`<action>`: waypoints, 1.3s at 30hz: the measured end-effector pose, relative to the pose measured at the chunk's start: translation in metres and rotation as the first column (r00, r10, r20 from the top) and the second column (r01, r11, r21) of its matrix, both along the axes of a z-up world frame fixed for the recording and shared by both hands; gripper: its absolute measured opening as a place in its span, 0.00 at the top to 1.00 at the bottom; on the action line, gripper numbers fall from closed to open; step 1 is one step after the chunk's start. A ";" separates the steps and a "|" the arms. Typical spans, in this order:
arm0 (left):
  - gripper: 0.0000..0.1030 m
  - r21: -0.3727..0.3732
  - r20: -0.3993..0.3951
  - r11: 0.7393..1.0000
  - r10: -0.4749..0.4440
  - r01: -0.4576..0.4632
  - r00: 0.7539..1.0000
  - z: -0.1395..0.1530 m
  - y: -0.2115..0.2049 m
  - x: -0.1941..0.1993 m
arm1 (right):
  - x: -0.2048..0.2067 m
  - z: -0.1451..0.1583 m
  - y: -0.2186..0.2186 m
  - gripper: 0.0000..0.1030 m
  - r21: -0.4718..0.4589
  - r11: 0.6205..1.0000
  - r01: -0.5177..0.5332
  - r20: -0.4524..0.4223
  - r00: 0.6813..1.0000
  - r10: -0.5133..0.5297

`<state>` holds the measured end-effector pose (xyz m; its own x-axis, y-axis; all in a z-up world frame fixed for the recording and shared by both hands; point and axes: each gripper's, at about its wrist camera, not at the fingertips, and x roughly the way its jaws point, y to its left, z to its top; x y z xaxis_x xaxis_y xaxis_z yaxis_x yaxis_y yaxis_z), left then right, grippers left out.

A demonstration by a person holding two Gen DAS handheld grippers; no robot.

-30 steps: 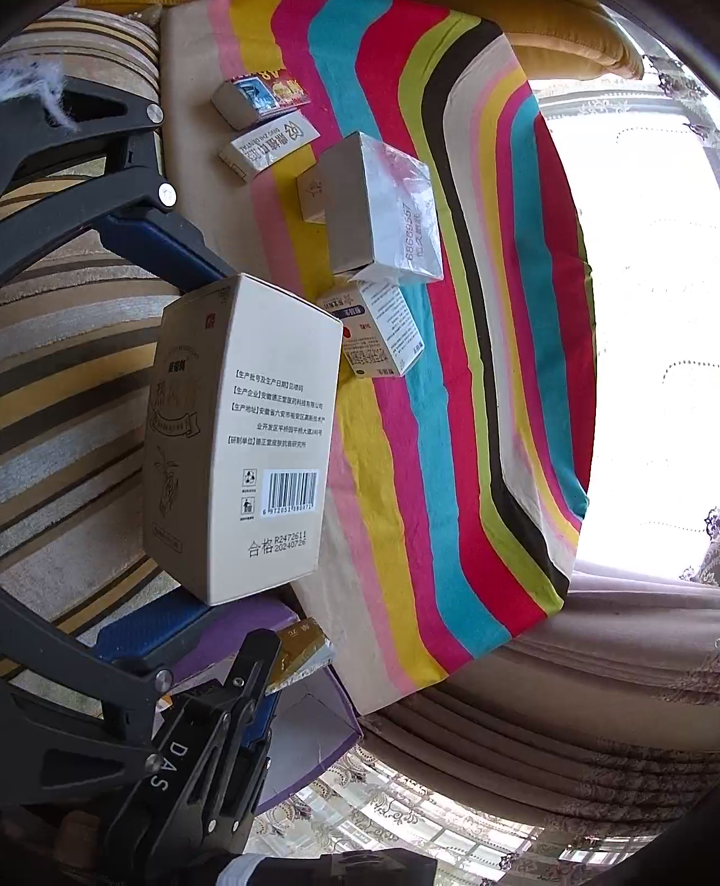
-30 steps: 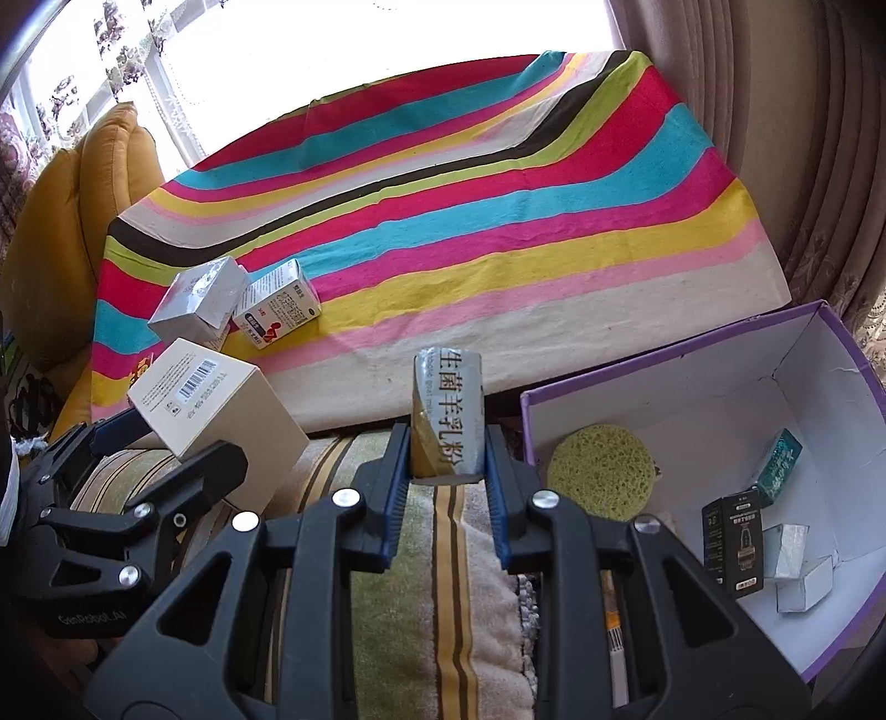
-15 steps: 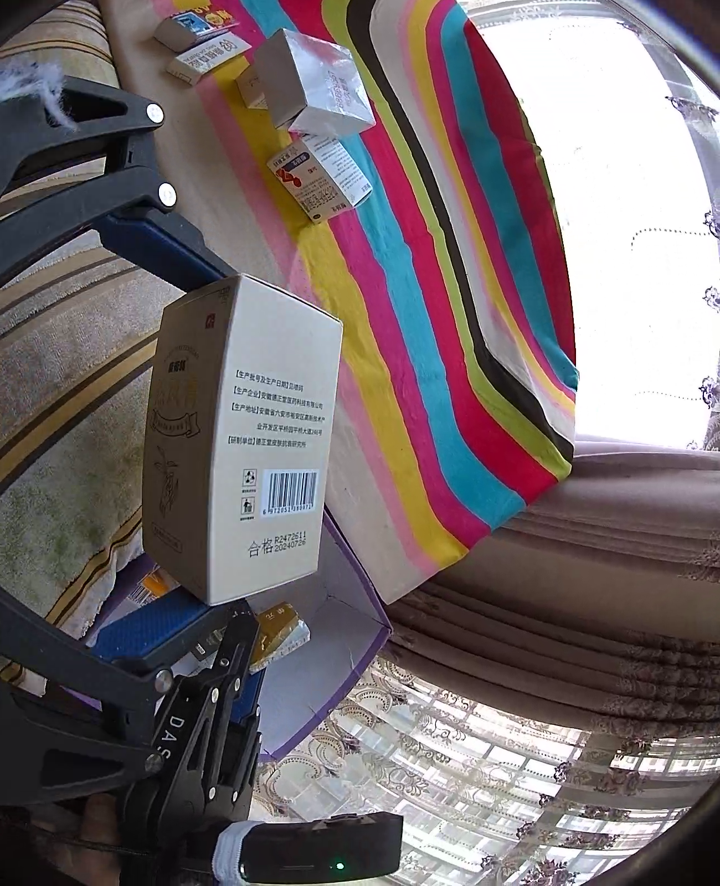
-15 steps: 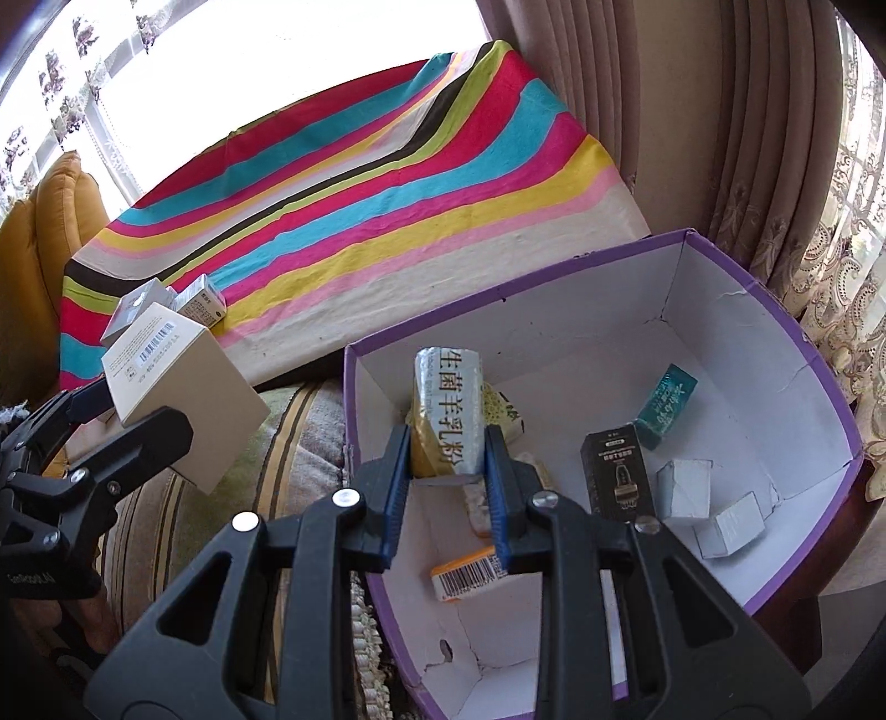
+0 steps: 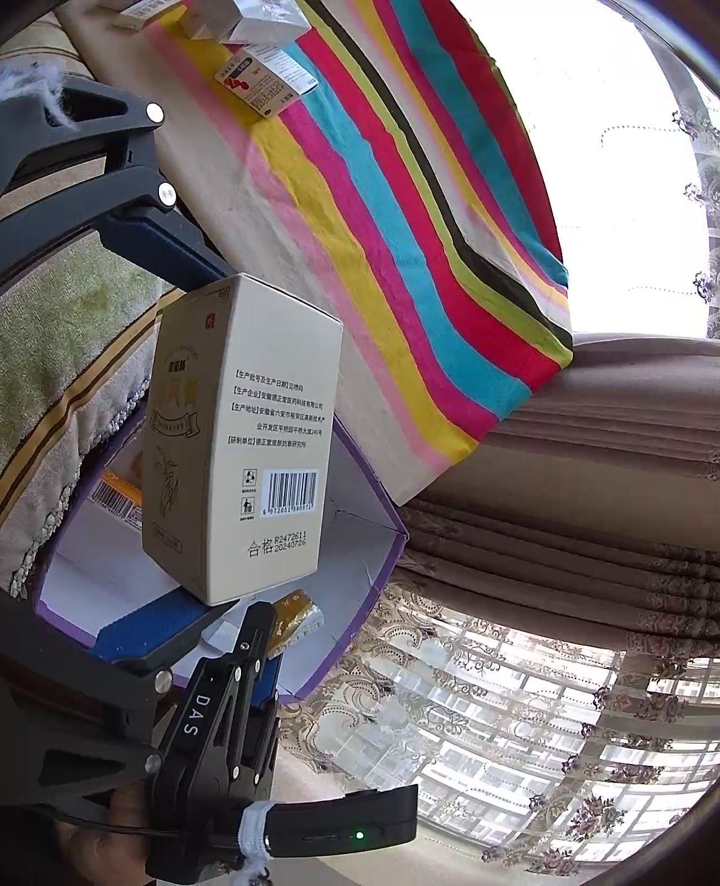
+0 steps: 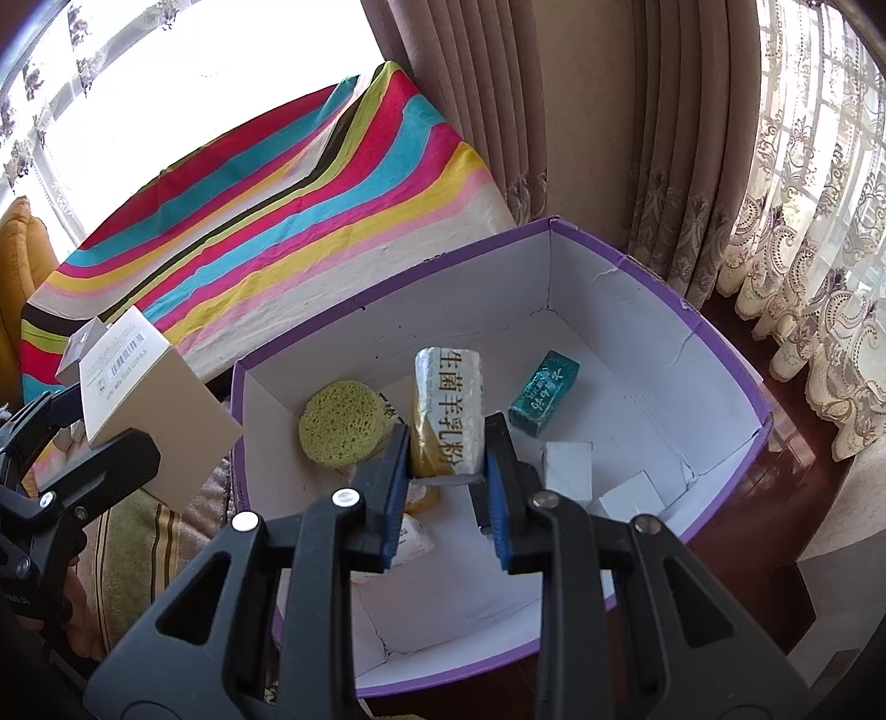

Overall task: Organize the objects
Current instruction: 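Carry the can and beige box into the purple box and open both grippers, then move both open grippers back to the remaining boxes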

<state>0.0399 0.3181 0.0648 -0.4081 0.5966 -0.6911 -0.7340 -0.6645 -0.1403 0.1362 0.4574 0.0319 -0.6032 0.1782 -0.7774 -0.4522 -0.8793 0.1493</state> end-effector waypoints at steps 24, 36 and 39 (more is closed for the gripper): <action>0.01 0.043 0.044 0.993 0.108 -0.110 0.993 -0.002 -0.035 -0.019 | -0.004 0.008 -0.017 0.49 0.018 0.999 -0.045 0.001 0.999 0.045; 0.01 0.105 0.081 0.955 0.270 -0.278 0.959 -0.005 -0.105 -0.043 | -0.018 0.013 -0.053 0.40 -0.001 0.992 -0.123 -0.001 0.992 0.123; 0.01 0.117 0.102 0.937 0.318 -0.328 0.943 -0.008 -0.128 -0.050 | -0.023 0.014 -0.063 0.38 0.002 0.990 -0.142 0.002 0.990 0.142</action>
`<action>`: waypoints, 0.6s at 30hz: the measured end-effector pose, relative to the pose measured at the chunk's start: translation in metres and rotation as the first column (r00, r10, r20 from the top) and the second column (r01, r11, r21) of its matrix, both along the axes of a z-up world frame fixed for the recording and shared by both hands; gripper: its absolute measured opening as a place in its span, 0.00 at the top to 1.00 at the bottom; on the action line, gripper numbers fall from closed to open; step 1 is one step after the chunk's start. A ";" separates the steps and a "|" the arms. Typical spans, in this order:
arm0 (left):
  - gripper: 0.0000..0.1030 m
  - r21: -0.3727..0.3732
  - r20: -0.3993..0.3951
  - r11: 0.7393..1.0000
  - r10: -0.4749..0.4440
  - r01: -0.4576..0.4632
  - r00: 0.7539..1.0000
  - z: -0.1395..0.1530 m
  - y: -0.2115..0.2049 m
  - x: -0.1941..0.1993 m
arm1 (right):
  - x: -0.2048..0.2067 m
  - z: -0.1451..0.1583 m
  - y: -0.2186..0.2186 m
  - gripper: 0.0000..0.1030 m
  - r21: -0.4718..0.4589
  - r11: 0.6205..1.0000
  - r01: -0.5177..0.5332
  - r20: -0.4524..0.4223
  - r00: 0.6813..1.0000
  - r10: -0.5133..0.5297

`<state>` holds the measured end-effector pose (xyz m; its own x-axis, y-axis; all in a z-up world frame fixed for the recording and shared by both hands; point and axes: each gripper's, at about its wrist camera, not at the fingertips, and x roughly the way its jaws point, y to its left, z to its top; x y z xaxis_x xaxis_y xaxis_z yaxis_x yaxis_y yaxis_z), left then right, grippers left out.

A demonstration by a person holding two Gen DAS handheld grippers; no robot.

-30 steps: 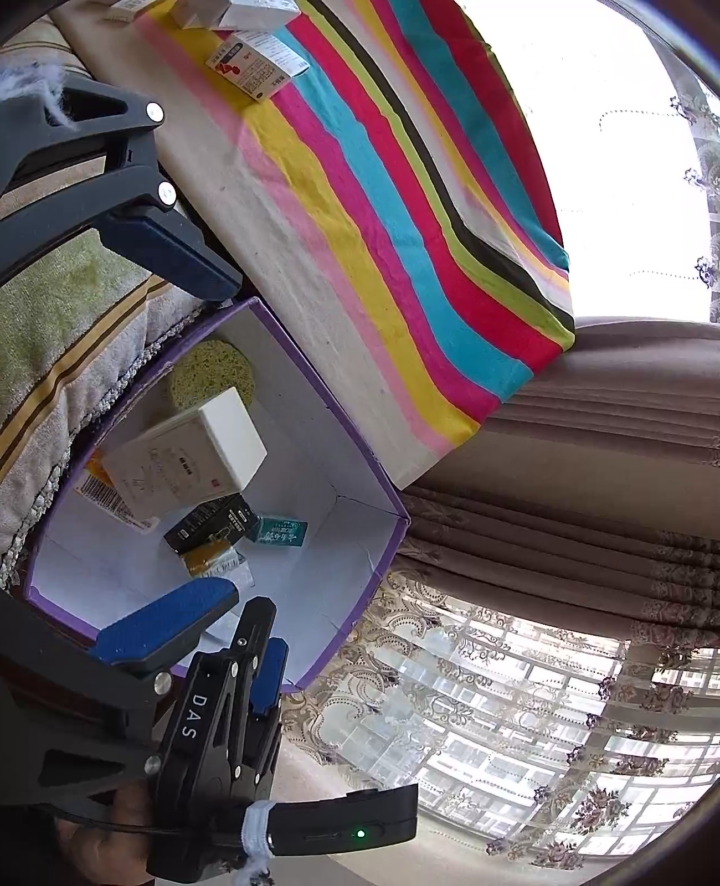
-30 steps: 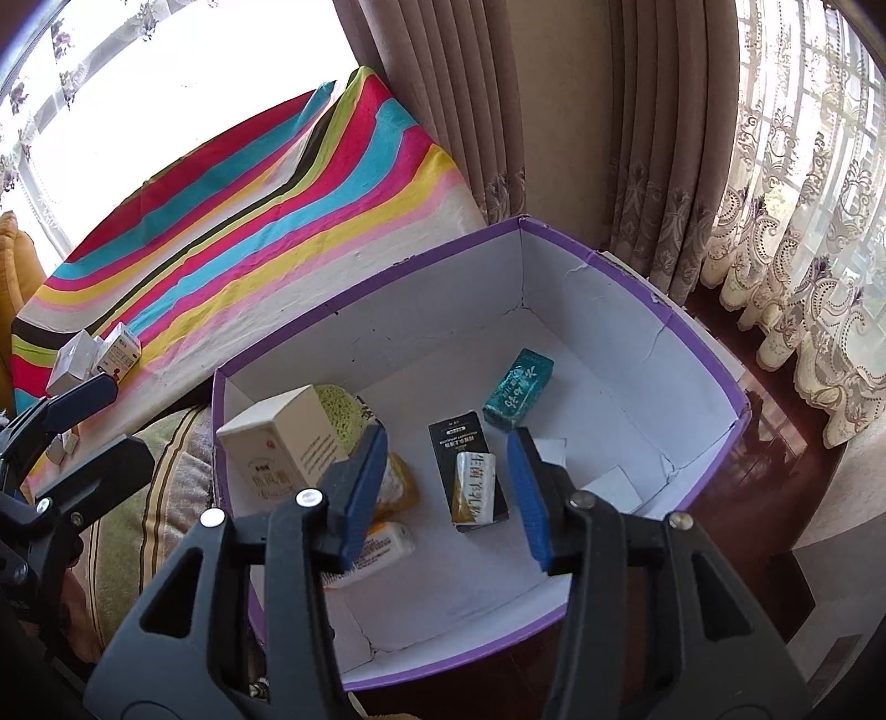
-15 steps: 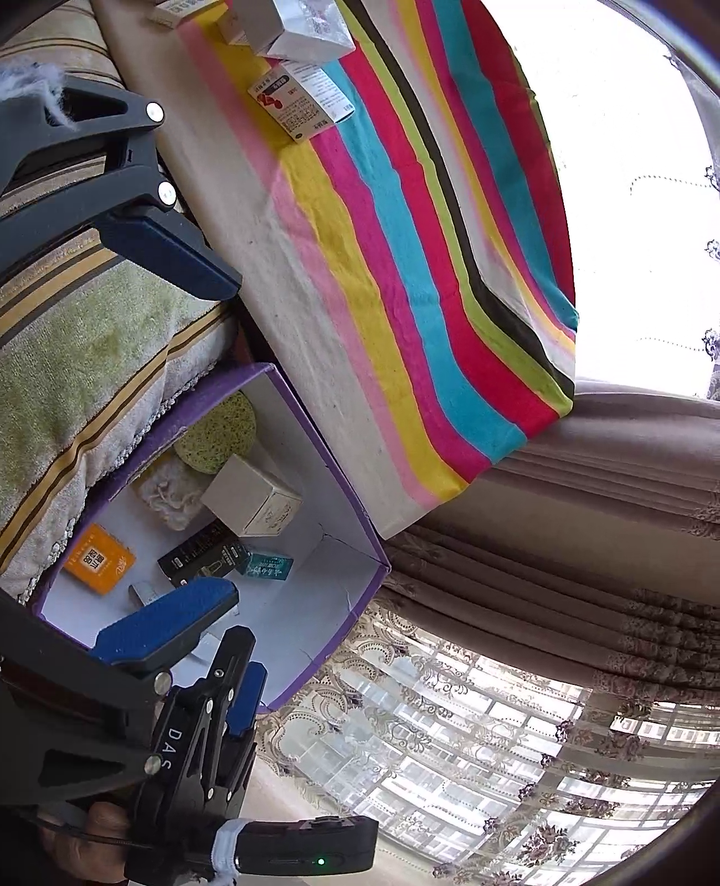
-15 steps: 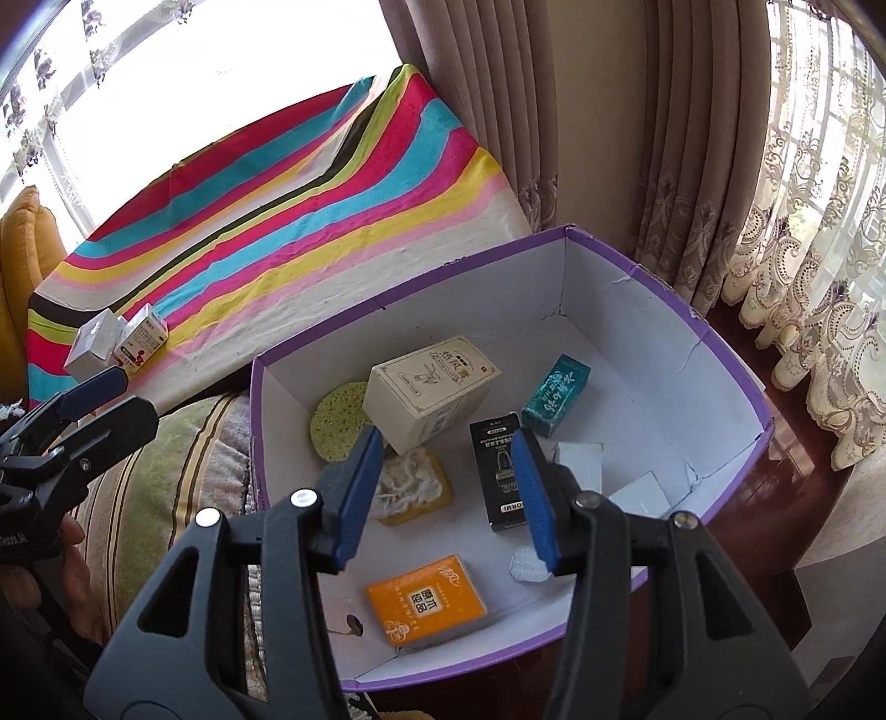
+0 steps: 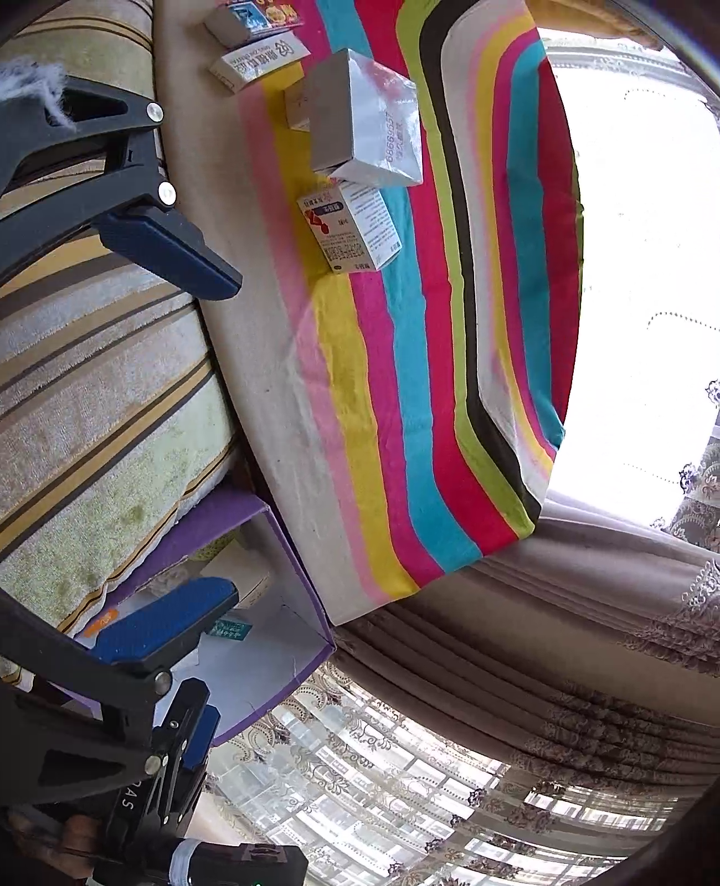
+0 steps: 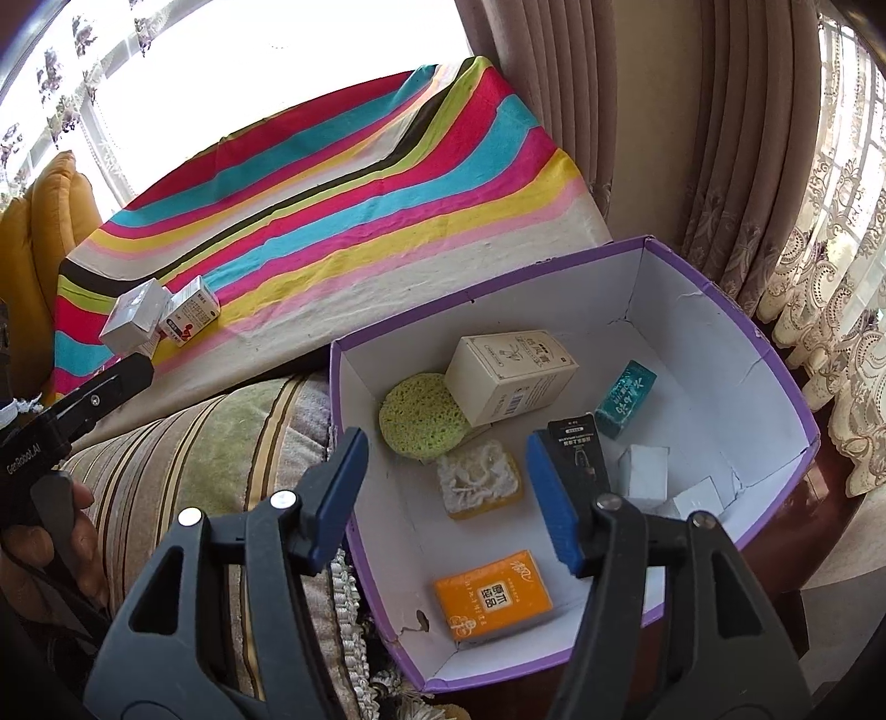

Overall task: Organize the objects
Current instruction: 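Move both open grippers back to the remaining boxes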

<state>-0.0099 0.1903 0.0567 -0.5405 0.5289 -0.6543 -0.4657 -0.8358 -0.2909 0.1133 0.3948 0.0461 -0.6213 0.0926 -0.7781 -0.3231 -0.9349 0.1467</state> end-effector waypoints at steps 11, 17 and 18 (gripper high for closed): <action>0.01 0.043 0.023 0.983 0.177 -0.178 0.984 -0.007 -0.078 -0.012 | -0.021 0.002 -0.041 0.32 0.003 0.996 -0.089 0.011 0.996 0.089; 0.01 0.058 0.031 0.966 0.251 -0.252 0.968 -0.009 -0.110 -0.015 | -0.034 0.005 -0.065 0.26 0.006 0.990 -0.141 0.009 0.990 0.141; 0.01 0.060 0.031 0.962 0.263 -0.265 0.964 -0.009 -0.114 -0.016 | -0.037 0.005 -0.069 0.26 0.005 0.989 -0.148 0.009 0.989 0.148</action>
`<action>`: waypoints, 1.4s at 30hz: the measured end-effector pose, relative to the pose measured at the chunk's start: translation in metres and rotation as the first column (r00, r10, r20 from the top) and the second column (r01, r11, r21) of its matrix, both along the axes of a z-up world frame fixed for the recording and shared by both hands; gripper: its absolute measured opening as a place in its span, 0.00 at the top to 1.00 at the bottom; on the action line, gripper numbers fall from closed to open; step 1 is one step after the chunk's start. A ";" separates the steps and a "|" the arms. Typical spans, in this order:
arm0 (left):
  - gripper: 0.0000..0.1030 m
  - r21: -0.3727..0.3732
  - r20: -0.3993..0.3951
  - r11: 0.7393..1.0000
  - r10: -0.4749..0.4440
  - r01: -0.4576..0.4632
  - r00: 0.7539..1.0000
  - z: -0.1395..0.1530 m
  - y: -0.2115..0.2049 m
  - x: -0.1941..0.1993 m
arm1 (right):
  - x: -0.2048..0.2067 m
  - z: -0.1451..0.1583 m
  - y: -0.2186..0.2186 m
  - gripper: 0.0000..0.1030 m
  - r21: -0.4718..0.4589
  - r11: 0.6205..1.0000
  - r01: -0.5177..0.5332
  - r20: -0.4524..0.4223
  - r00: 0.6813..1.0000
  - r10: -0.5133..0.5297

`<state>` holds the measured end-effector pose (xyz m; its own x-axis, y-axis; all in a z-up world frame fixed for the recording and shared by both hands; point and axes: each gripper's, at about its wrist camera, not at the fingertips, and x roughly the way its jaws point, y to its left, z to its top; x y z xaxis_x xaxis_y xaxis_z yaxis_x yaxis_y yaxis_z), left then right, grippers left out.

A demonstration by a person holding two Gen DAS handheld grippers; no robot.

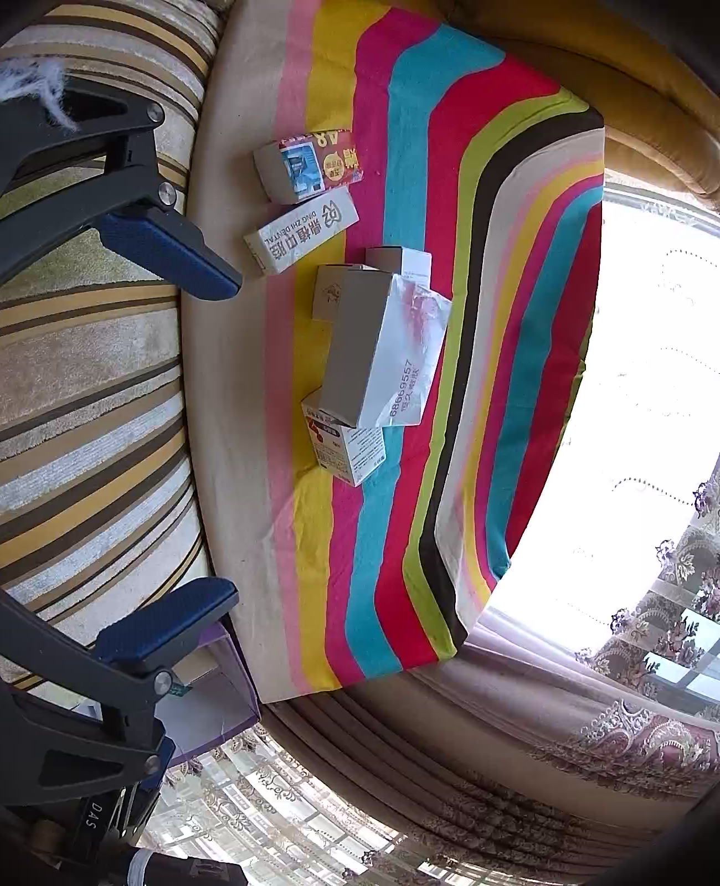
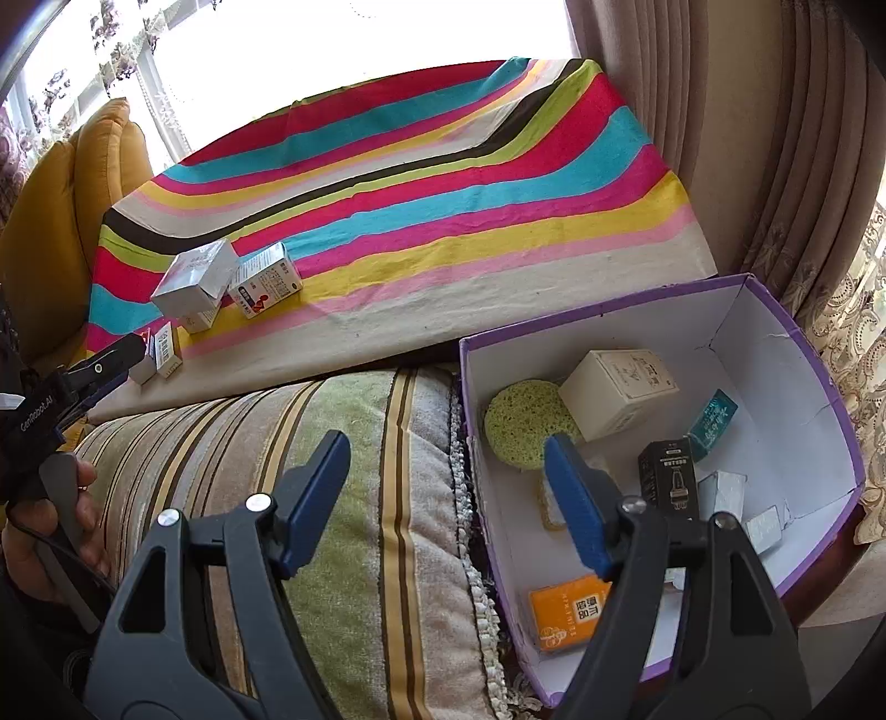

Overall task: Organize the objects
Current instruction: 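Move both open grippers back to the remaining boxes, then grasp the white printed box with the right gripper while the left grasps the large white box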

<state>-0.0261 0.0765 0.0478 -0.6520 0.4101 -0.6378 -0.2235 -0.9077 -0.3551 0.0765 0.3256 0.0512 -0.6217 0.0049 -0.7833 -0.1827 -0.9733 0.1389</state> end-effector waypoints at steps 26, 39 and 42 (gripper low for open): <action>0.00 -0.219 -0.062 0.968 0.114 -0.125 0.992 -0.003 0.011 -0.089 | -0.058 -0.014 -0.070 0.14 0.009 0.988 -0.153 0.007 0.988 0.153; 0.02 -0.251 0.006 0.963 0.101 -0.096 0.995 -0.022 0.015 -0.109 | -0.089 -0.020 -0.083 0.14 0.013 0.980 -0.199 0.027 0.980 0.198; 0.09 -0.239 0.009 0.967 0.098 -0.093 0.995 -0.023 0.013 -0.110 | -0.097 -0.020 -0.088 0.14 0.022 0.977 -0.214 0.025 0.977 0.214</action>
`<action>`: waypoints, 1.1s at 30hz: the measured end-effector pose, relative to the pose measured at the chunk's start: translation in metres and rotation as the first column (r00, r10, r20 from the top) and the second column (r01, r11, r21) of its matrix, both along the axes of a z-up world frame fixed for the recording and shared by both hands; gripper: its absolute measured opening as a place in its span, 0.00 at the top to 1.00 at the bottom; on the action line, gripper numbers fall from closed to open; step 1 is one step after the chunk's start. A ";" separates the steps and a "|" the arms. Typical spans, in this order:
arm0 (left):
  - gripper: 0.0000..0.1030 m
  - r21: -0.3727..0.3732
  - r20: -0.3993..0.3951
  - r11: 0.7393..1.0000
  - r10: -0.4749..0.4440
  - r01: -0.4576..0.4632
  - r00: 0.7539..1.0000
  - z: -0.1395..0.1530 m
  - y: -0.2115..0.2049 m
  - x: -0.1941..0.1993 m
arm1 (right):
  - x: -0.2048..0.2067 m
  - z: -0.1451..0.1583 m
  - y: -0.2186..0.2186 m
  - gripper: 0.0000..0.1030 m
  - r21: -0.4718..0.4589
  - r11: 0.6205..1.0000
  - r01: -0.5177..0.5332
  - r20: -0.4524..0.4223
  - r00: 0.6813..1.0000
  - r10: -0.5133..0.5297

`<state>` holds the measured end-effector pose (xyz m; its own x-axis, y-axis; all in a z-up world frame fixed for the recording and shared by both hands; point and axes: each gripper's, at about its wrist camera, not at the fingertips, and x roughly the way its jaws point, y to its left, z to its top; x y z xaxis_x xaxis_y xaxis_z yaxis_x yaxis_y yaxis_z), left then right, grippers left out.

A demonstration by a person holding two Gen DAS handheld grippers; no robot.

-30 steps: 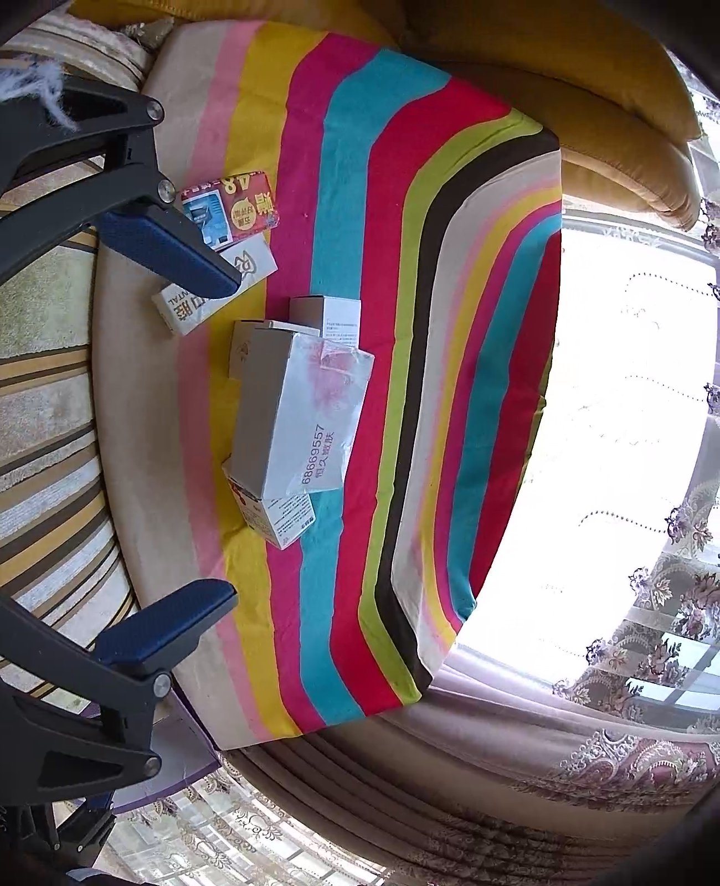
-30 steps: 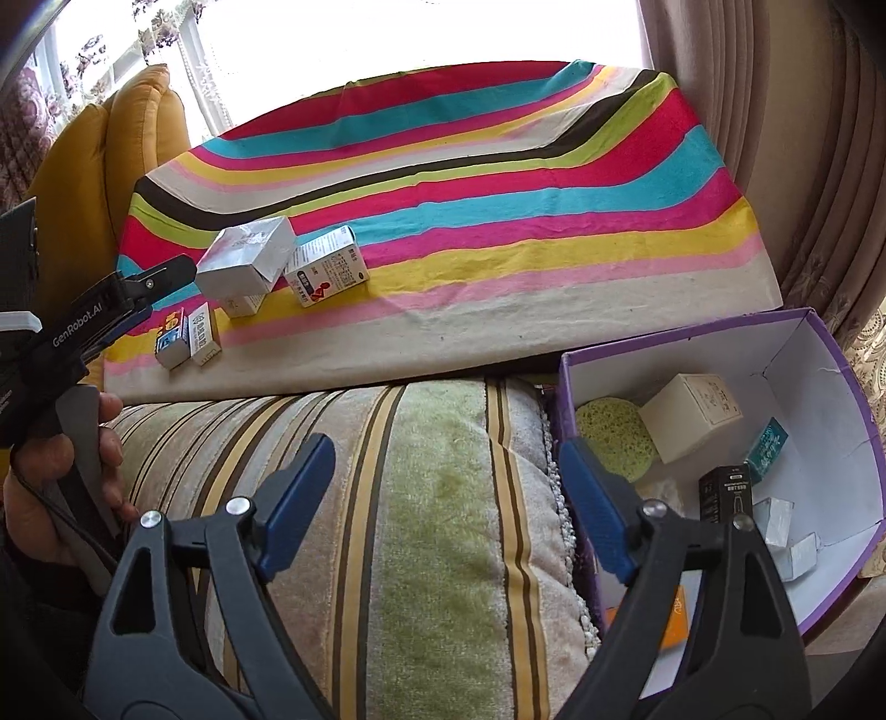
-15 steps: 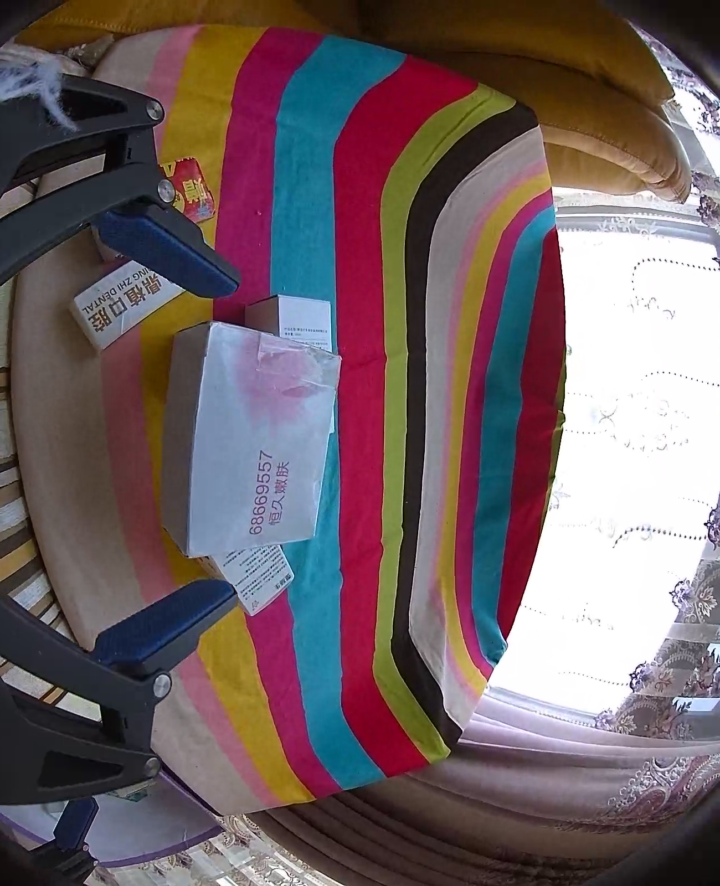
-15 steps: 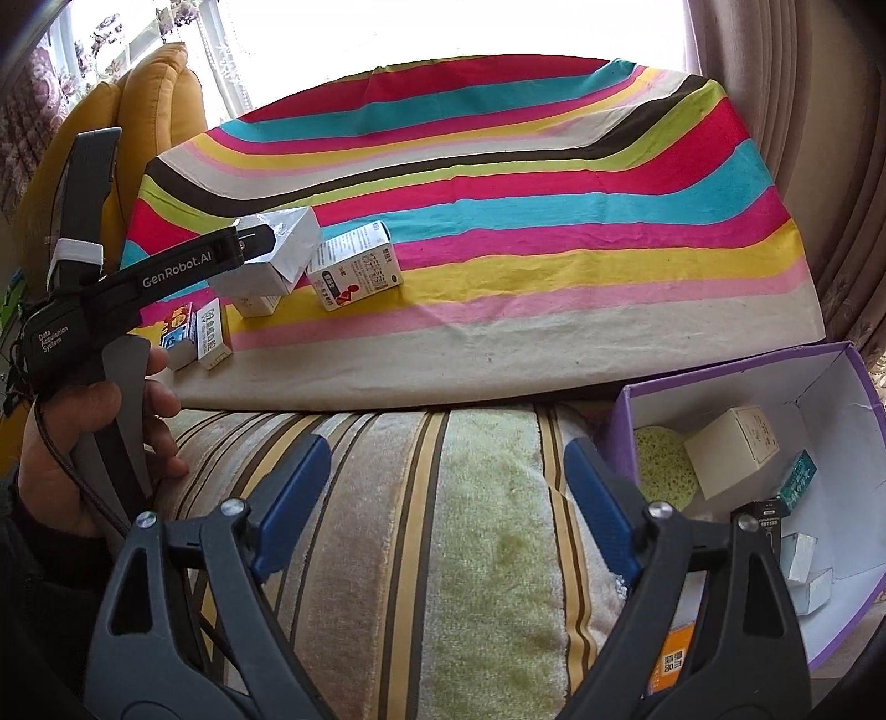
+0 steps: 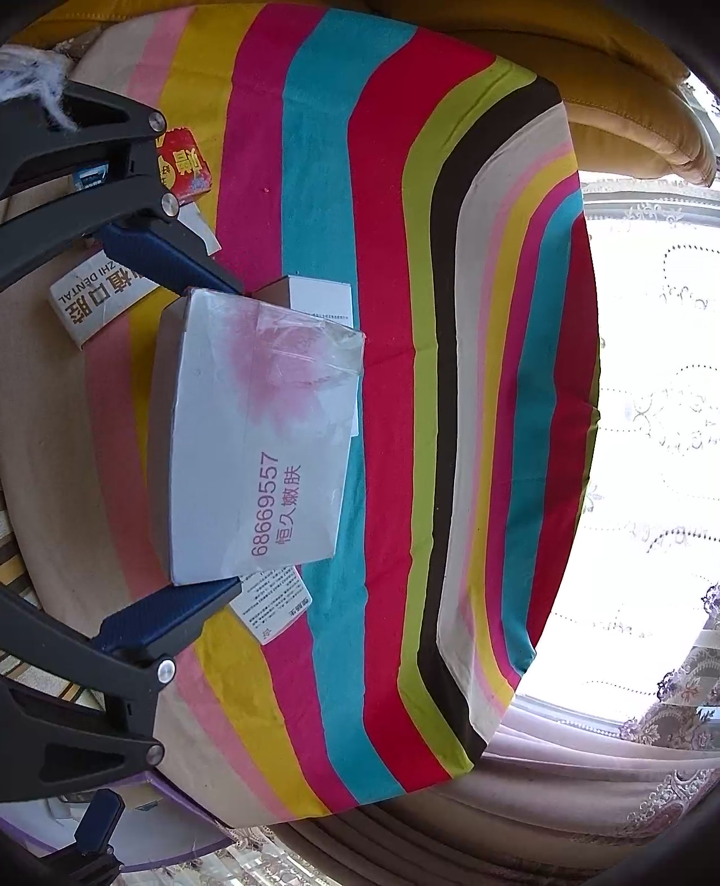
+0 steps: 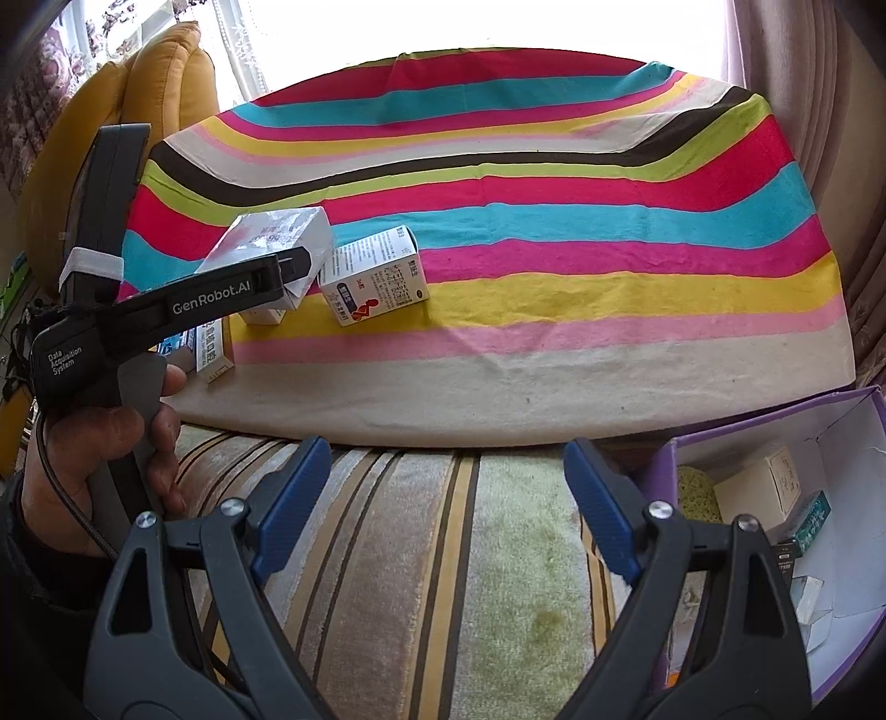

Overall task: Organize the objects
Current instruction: 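Grasp the white printed box with the right gripper while the left grasps the large white box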

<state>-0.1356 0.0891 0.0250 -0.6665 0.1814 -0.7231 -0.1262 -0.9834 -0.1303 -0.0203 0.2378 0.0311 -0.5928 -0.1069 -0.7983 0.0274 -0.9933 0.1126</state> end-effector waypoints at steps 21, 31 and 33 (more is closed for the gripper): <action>0.10 0.090 -0.140 0.971 0.232 -0.221 0.963 0.009 -0.049 0.037 | -0.078 -0.012 -0.055 0.14 0.109 0.969 -0.220 -0.063 0.972 0.227; 0.10 0.104 -0.145 0.967 0.246 -0.232 0.958 0.005 -0.050 0.034 | -0.123 -0.022 -0.065 0.14 0.131 0.960 -0.248 -0.056 0.965 0.257; 0.10 0.101 -0.148 0.968 0.244 -0.231 0.958 0.005 -0.050 0.035 | -0.128 -0.024 -0.065 0.14 0.136 0.960 -0.244 -0.049 0.966 0.253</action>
<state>-0.1008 0.0395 0.0298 -0.8022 0.0581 -0.5942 0.0845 -0.9742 -0.2092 -0.1488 0.1725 0.0069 -0.6115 -0.1574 -0.7754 0.2782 -0.9602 -0.0245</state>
